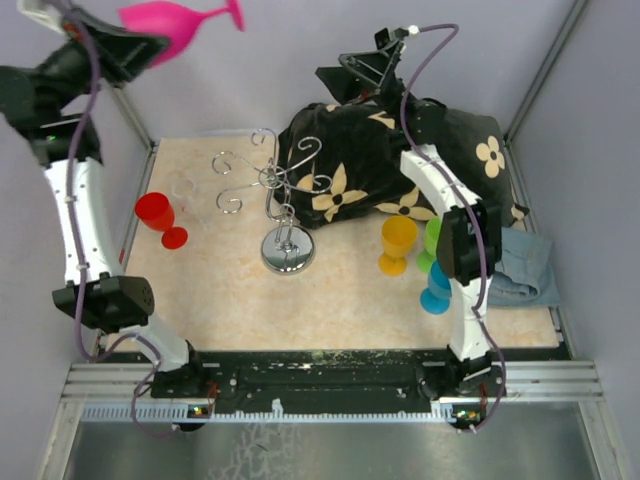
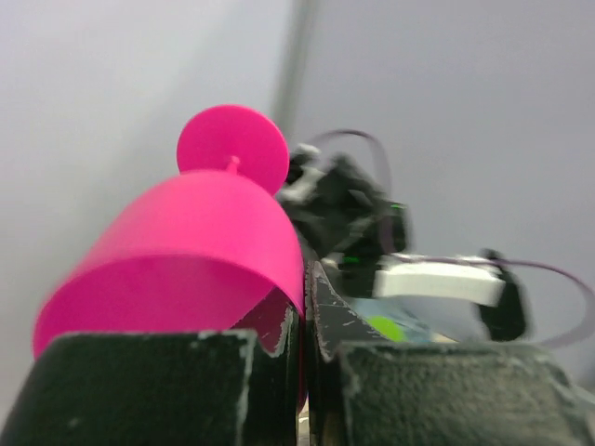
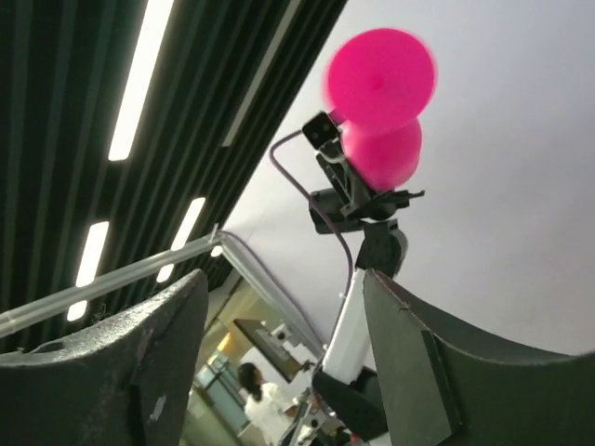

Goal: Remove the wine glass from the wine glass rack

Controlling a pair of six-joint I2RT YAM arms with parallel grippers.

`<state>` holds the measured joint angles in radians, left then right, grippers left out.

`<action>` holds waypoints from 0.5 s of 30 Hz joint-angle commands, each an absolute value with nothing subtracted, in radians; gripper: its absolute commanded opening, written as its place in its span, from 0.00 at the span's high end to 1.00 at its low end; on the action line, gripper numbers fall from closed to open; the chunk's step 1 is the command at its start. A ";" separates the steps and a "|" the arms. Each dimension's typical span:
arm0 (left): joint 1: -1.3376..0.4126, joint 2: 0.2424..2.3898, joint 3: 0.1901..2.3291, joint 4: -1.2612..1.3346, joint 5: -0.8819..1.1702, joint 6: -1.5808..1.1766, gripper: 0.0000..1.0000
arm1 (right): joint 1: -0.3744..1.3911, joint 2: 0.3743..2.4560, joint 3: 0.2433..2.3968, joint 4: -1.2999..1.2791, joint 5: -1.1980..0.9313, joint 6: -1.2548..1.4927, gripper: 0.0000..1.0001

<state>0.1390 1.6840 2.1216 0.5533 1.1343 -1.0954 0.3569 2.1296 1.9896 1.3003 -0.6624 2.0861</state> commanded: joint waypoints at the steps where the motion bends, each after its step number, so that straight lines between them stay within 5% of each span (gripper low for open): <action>1: 0.406 1.632 2.159 0.396 1.052 -0.927 1.00 | 0.263 1.904 1.929 1.205 -0.766 1.945 0.29; 9: 0.581 1.372 1.954 -0.329 0.951 -0.151 1.00 | 0.182 1.571 2.018 0.118 -0.865 1.077 0.19; 15: 0.580 1.272 1.920 -0.683 0.811 0.069 1.00 | 0.175 1.501 2.022 -0.225 -0.773 0.847 0.19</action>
<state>0.5785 1.3186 1.9228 -0.3721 0.9215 -0.1967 0.1749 1.5066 2.0186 0.1284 -0.8215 1.1233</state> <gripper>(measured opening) 0.015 0.806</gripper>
